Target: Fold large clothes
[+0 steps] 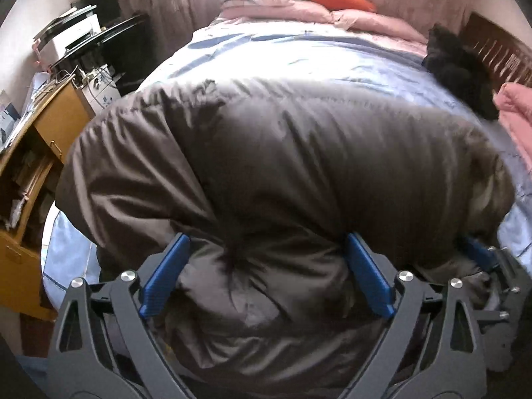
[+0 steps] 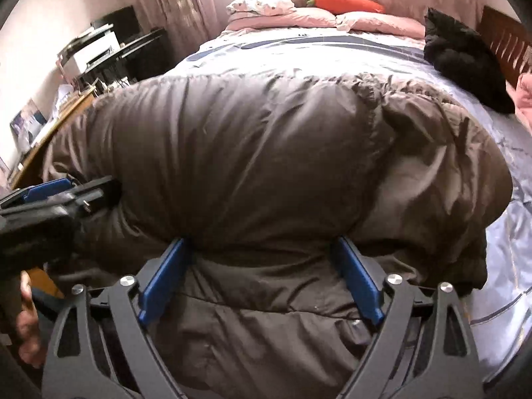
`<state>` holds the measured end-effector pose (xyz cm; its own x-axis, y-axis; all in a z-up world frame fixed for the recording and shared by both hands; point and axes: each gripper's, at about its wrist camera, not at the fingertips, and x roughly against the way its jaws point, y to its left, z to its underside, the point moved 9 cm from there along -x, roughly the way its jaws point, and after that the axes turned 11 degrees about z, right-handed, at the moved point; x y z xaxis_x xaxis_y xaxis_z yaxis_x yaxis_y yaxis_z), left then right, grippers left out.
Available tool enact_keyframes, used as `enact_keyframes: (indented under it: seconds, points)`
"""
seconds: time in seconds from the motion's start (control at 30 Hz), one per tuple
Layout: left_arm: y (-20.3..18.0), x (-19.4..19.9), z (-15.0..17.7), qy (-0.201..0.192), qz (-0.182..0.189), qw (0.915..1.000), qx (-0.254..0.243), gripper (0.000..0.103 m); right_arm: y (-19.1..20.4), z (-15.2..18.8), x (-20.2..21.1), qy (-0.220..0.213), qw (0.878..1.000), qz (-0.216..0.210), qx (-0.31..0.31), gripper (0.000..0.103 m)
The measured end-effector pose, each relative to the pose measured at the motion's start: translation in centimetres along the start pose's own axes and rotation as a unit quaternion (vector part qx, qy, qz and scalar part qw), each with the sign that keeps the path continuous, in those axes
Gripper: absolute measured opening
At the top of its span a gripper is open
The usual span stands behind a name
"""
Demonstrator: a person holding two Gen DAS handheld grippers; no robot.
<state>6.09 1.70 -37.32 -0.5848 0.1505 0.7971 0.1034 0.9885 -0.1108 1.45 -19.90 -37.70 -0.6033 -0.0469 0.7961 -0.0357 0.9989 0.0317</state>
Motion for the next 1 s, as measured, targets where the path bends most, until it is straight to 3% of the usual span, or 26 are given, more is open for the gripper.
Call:
enact_keyframes:
  seconds: [0.13,0.27,0.33,0.43,0.57,0.73,1.0]
  points:
    - [-0.4,1.1,-0.3,-0.027,0.002,0.9996,-0.010,0.096,-0.1,-0.8,2.0,-0.022,0.999,-0.023,-0.024,0.089]
    - [-0.1,-0.8,0.9,0.010,-0.016,0.9996,-0.022,0.101,0.4,0.5,0.6,0.010,1.000,0.009,0.019,0.091]
    - [-0.1,0.2,0.5,-0.004,-0.009,0.9998,-0.019,0.101,0.3,0.4,1.2,0.006,1.000,0.015,0.013,0.091]
    - [-0.3,5.4,-0.5,-0.049,-0.017,0.9986,-0.013,0.100,0.0,-0.9,4.4,-0.017,0.999,0.028,-0.005,0.091]
    - [-2.2,15.0,-1.0,-0.117,0.022,0.9927,0.018,0.101,-1.0,-2.7,10.4,-0.037,0.996,0.060,-0.047,0.101]
    - [-4.4,23.4,-0.3,-0.171,-0.009,0.9852,-0.004,0.101,-1.7,-2.8,18.8,-0.067,0.990,0.105,-0.059,0.102]
    - [-7.0,31.2,1.4,-0.211,-0.008,0.9770,-0.027,0.101,-1.2,-1.5,28.1,-0.125,0.984,0.122,-0.045,0.102]
